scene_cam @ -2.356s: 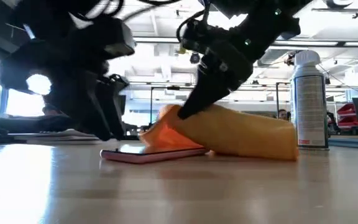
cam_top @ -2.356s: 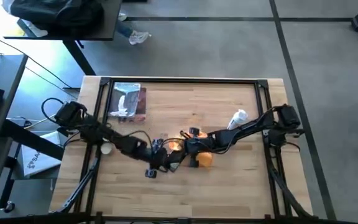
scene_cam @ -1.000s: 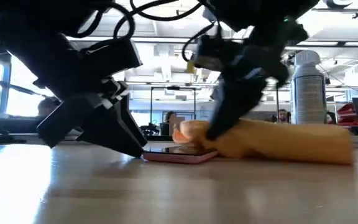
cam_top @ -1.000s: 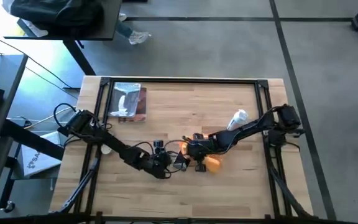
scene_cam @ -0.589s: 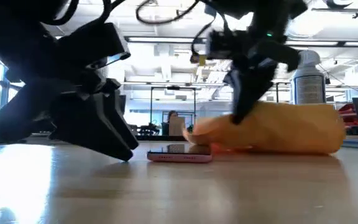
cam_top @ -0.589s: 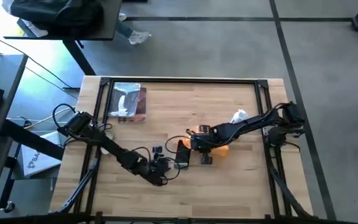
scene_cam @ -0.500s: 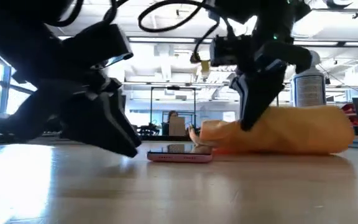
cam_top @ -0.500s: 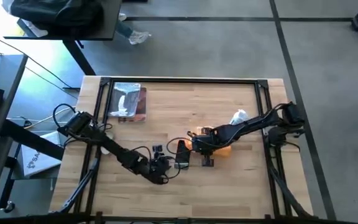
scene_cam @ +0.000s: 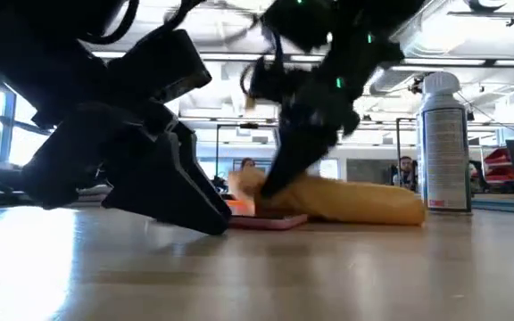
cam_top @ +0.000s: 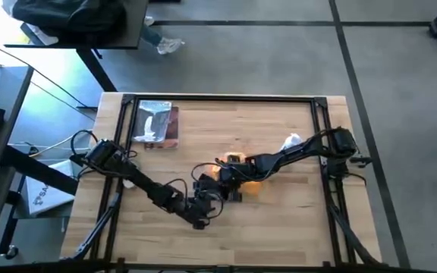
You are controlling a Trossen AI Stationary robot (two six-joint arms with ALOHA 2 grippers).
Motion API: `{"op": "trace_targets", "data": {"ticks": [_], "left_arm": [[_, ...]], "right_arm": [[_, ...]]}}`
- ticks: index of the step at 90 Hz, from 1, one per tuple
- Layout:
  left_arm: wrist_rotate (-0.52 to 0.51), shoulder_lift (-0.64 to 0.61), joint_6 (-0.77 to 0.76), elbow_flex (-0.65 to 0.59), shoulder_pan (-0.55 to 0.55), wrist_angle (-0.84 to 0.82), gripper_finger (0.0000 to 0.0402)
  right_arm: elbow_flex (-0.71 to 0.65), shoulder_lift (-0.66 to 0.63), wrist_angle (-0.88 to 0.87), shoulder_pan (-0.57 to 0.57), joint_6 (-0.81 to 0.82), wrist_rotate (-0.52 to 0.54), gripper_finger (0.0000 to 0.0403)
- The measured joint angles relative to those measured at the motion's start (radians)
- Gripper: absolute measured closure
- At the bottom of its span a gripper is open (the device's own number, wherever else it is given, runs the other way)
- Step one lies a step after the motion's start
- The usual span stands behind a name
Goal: Apply microfiber cloth
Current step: Wipe the front and back of the cellphone with the yellow microfiber cloth
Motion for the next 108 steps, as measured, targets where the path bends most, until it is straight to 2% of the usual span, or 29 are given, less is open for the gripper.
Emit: {"op": "trace_targets", "data": {"ticks": [9,16,27,33,46,59,71,83,93,102,108], "left_arm": [[-0.026,-0.059,0.0,0.007,-0.015,-0.077,0.0257],[-0.083,-0.108,-0.006,0.003,-0.019,-0.13,0.0257],[-0.195,-0.163,-0.005,-0.023,-0.013,-0.162,0.0257],[-0.222,-0.176,-0.007,-0.043,0.001,-0.138,0.0257],[-0.185,-0.159,-0.045,-0.107,0.054,-0.004,0.0257],[-0.147,-0.138,-0.079,-0.147,0.093,0.073,0.0257],[-0.16,-0.138,-0.113,-0.177,0.113,0.088,0.0257],[-0.164,-0.136,-0.146,-0.197,0.124,0.087,0.0257],[-0.164,-0.136,-0.155,-0.212,0.13,0.086,0.0257],[-0.164,-0.136,-0.166,-0.224,0.136,0.09,0.0257],[-0.167,-0.136,-0.178,-0.231,0.138,0.092,0.0257]], "right_arm": [[0.029,-0.033,-0.122,0.0,-0.017,0.023,0.0403],[0.039,-0.062,-0.181,0.011,-0.002,0.054,0.0403],[0.029,-0.081,-0.17,0.05,0.047,0.03,0.0403],[0.009,-0.078,-0.152,0.074,0.079,-0.009,0.0403],[-0.052,-0.049,0.004,0.121,0.146,-0.049,0.0403],[-0.131,-0.016,0.258,0.147,0.207,-0.047,0.0403],[-0.26,0.012,0.613,0.159,0.272,0.029,0.0403],[-0.364,0.047,0.831,0.159,0.343,0.099,0.0403],[-0.381,0.09,0.9,0.157,0.367,0.067,0.0403],[-0.356,0.126,0.908,0.156,0.367,0.003,0.0403],[-0.347,0.136,0.895,0.156,0.379,-0.001,0.0403]]}}
